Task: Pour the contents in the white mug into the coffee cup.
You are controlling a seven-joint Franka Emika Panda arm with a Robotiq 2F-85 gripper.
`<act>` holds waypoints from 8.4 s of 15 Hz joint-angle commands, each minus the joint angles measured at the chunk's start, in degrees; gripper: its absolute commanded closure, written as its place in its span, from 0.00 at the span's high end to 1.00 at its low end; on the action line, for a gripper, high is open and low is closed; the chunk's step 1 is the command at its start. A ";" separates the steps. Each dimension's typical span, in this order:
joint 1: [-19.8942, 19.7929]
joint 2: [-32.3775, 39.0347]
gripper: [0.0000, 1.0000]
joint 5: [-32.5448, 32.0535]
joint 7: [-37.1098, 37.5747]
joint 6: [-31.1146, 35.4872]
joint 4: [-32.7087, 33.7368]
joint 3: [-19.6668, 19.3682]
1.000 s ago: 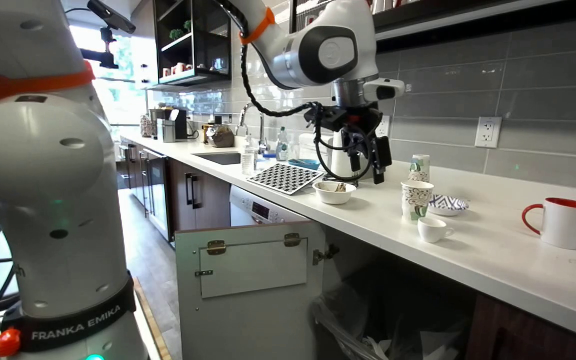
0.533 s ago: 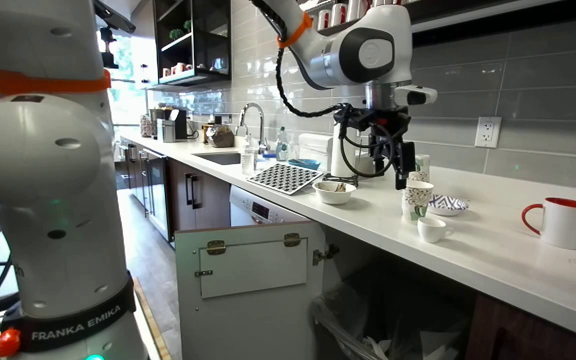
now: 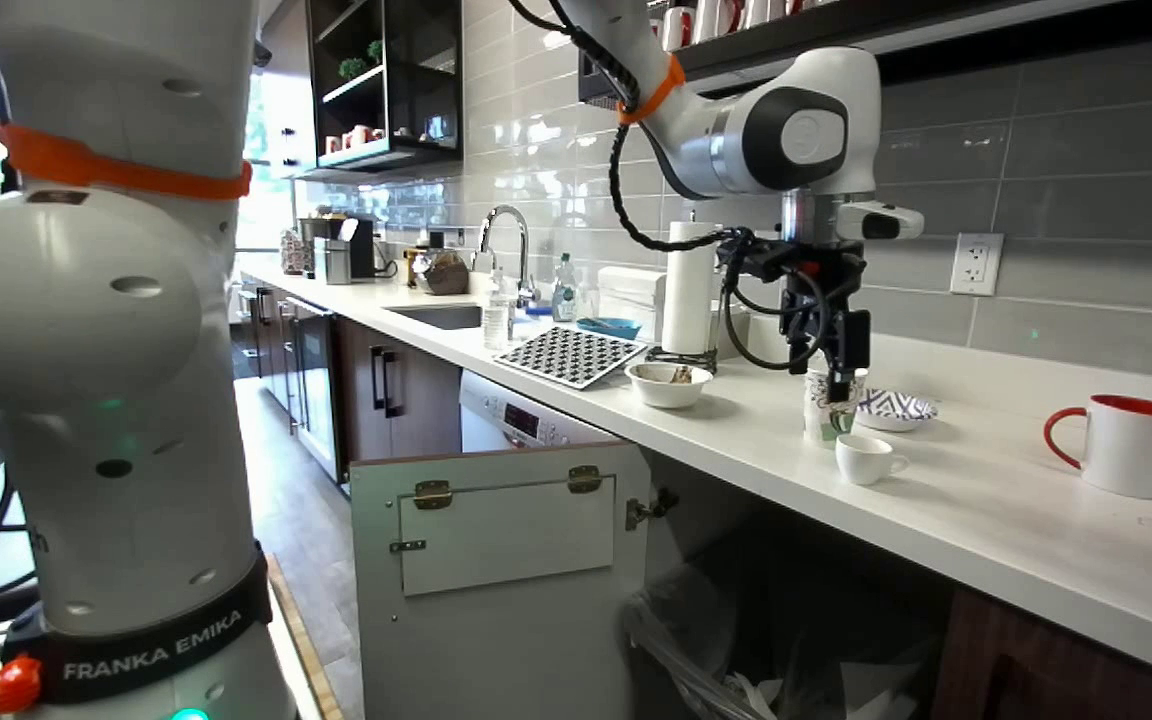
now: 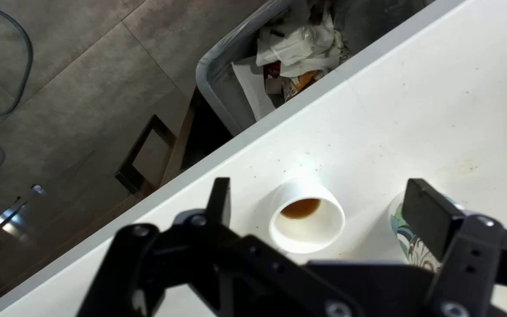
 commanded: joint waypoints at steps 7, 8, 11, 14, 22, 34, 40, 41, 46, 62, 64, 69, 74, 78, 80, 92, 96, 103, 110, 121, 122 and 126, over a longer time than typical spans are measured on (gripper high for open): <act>0.56 6.60 1.00 2.88 3.08 0.46 5.29 -1.74; 0.56 6.64 1.00 2.90 3.15 0.46 5.42 -1.75; 1.11 8.96 1.00 0.98 5.79 2.50 6.68 -2.76; 0.46 11.68 1.00 2.37 5.35 2.82 9.60 -3.03; -2.09 18.20 1.00 6.95 -0.17 1.72 17.35 -1.72; -2.59 20.98 1.00 7.81 -4.18 1.84 20.70 -0.99; -2.61 21.12 1.00 7.87 -4.19 1.84 20.86 -0.94; -2.61 21.12 1.00 7.87 -4.20 1.84 20.86 -0.94; -2.61 21.12 1.00 7.87 -4.21 1.84 20.86 -0.94; -2.61 21.12 1.00 7.87 -4.21 1.84 20.87 -0.94; -2.61 21.12 1.00 7.87 -4.21 1.84 20.87 -0.94; -2.22 22.36 1.00 7.52 -3.18 1.61 22.83 -1.17; -0.72 29.18 1.00 5.99 1.23 -0.56 34.28 -1.87; 0.32 33.53 1.00 2.76 4.55 -2.39 40.88 -4.37; 0.34 34.91 1.00 1.14 6.16 -3.38 43.43 -5.83; -4.59 35.24 1.00 3.82 1.63 -14.73 49.15 -2.99; -5.29 34.73 1.00 6.34 2.06 -13.89 47.76 -1.78; -6.17 33.78 1.00 9.53 1.11 -12.40 44.75 -0.61; -6.03 33.56 1.00 10.84 0.09 -11.93 42.51 0.05; -5.61 33.94 0.82 10.05 0.00 -11.64 40.15 -0.54; -5.61 33.95 0.79 10.00 -0.04 -11.74 40.05 -0.57; -5.57 33.98 0.69 9.78 0.05 -12.05 39.84 -0.79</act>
